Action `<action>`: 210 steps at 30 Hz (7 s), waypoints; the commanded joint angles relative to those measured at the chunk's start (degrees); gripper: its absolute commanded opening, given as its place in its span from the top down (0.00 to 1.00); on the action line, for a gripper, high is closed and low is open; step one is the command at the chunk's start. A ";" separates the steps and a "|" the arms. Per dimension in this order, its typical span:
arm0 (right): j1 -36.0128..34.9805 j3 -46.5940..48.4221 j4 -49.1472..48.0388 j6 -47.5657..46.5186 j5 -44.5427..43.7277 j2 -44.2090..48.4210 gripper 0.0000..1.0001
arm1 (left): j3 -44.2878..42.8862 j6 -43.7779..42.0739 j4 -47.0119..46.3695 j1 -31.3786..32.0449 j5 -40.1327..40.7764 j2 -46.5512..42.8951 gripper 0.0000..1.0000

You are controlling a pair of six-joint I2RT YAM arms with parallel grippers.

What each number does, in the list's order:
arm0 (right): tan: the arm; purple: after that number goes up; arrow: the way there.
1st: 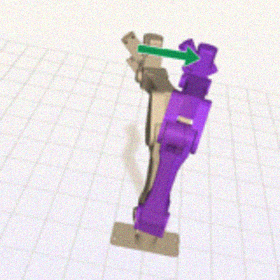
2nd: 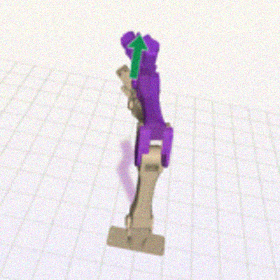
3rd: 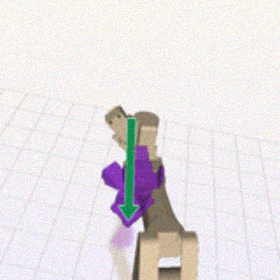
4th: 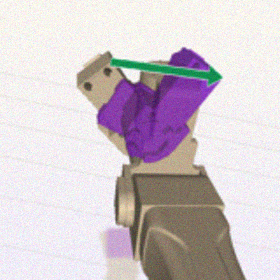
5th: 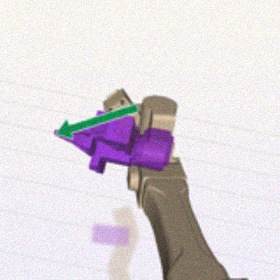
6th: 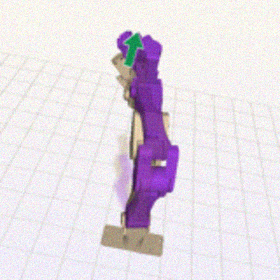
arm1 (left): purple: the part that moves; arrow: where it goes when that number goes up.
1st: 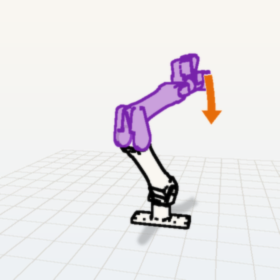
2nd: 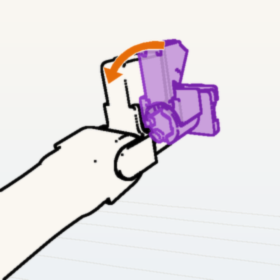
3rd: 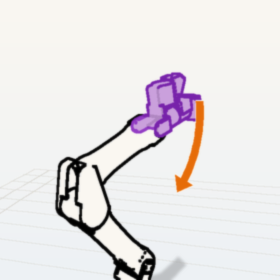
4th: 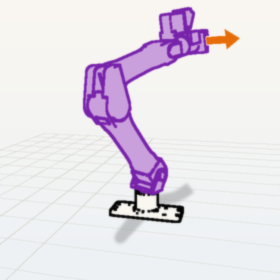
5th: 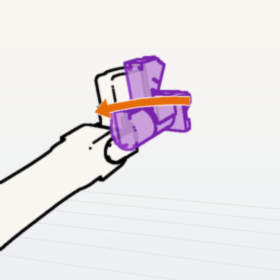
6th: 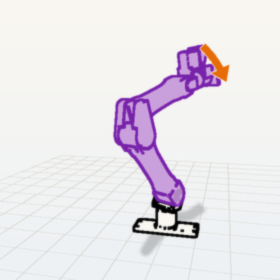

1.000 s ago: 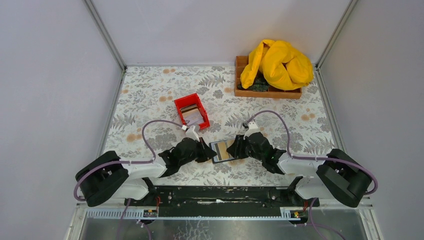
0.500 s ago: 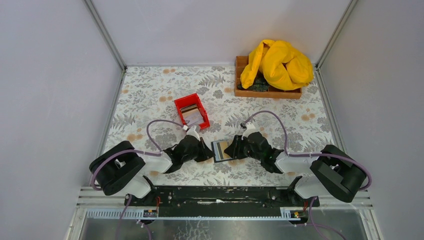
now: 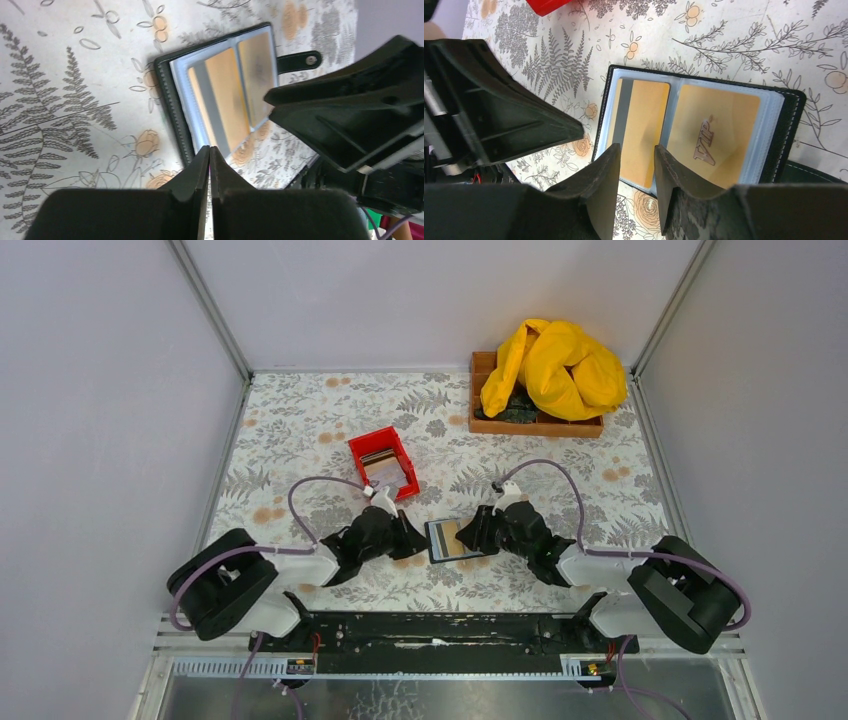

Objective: Take the credit cards out of the card holder

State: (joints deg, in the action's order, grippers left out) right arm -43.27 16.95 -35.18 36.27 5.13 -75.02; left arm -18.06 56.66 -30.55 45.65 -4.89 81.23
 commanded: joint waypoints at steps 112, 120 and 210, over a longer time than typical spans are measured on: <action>4.53 -1.45 -20.52 8.31 15.42 -11.85 0.57 | -1.02 0.64 -28.45 -6.78 -19.32 24.05 1.00; 4.54 -1.84 -22.35 9.48 17.05 -11.81 0.57 | -0.40 0.91 -29.85 -7.06 -19.84 24.43 1.00; 7.72 -6.29 -41.49 16.81 23.17 -19.98 0.54 | -4.05 -6.78 -13.18 -8.47 -17.34 16.09 1.00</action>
State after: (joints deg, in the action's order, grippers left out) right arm -35.07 9.98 -70.26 51.57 23.73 -94.11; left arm -20.47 51.83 -46.24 37.43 -23.03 96.51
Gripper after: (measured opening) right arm 0.468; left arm 0.010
